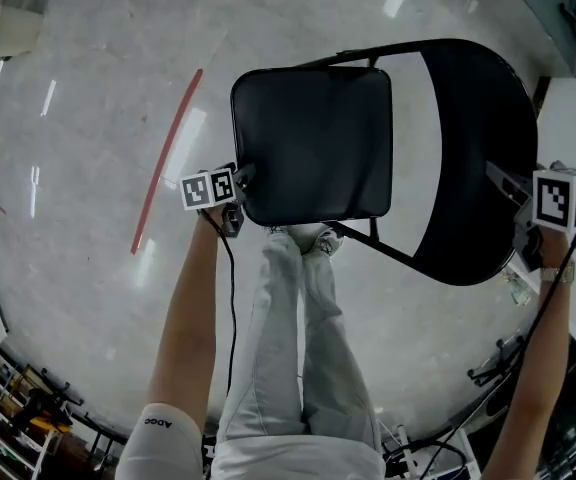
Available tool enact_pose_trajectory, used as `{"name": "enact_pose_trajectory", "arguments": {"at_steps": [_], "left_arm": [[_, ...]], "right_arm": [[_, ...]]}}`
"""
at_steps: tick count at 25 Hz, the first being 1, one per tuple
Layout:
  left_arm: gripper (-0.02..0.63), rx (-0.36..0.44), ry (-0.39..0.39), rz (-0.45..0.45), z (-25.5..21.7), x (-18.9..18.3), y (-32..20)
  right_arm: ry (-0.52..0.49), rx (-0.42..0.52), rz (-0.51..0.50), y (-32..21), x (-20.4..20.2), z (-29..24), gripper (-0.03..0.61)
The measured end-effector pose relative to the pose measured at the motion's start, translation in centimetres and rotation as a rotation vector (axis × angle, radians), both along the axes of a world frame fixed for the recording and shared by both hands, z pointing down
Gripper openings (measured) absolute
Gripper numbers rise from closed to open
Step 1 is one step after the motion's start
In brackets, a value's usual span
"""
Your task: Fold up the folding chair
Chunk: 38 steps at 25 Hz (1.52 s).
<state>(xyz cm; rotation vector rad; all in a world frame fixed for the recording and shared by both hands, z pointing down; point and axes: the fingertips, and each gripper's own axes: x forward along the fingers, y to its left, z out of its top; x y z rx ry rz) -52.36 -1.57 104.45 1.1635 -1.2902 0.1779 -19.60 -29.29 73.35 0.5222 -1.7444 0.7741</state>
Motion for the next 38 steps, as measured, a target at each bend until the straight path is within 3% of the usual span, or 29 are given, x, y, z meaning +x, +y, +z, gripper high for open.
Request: {"name": "enact_pose_trajectory", "arguments": {"at_steps": [4,10,15,19,25,38], "left_arm": [[0.345,0.061,0.112,-0.056,1.3,0.2,-0.7],[0.373,0.088,0.182,0.013,2.6,0.3,-2.5],[0.373,0.129,0.266,0.182,3.5,2.1,-6.8],[0.373,0.153,0.328,0.192,3.3,3.5,-8.4],[0.372,0.147,0.31,0.111,3.1,5.3,-8.9],[0.372,0.071,0.235,0.122,-0.3,5.6,-8.8]], "right_arm": [[-0.01,0.015,0.001,0.6,-0.1,-0.1,0.121],[-0.009,0.011,0.0,-0.8,-0.5,-0.3,0.123],[-0.016,-0.007,0.008,-4.2,0.9,0.7,0.121],[-0.031,-0.015,0.004,-5.3,1.9,0.3,0.121],[-0.051,-0.032,0.004,-6.0,3.7,0.2,0.112],[-0.144,-0.099,0.003,-8.4,7.4,2.6,0.112]]}}
